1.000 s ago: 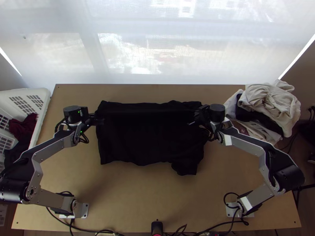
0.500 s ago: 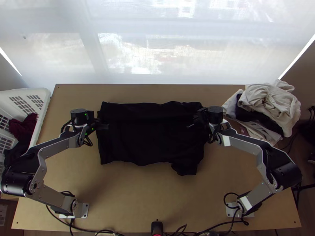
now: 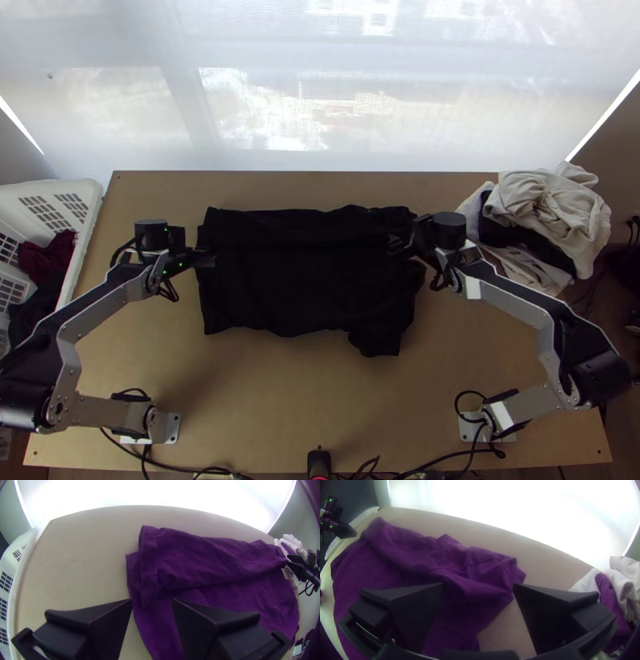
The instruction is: Fold the t-shirt
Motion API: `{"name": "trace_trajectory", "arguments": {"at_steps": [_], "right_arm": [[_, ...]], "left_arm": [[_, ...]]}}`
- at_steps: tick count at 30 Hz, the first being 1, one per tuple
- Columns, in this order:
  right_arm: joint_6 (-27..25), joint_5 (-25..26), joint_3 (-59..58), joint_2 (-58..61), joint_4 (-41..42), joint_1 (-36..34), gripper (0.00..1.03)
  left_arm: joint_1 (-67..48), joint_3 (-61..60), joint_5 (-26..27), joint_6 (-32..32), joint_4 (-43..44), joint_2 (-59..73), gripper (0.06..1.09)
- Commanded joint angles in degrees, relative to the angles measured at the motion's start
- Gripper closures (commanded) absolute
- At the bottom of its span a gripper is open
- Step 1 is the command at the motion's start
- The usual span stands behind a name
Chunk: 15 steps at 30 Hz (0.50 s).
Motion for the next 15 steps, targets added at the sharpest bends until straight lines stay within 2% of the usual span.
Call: {"name": "trace_trajectory", "arguments": {"at_steps": [1,7,15], "right_arm": [[1.30,0.06,0.64,-9.78,-8.18,-0.83,0.05],[4.02,-0.03,-2.61,-21.03,-14.95,-0.57,0.05],[3.85,-0.03,-6.21,-29.82,-21.19,0.13,0.05]], "left_arm": [[1.73,0.76,4.13,-0.35,-18.05,-11.78,0.45],[0.23,-0.99,7.03,-0.88,-31.41,-19.25,0.45],[-3.98,-0.82,9.05,-1.41,-42.57,-17.49,0.45]]}}
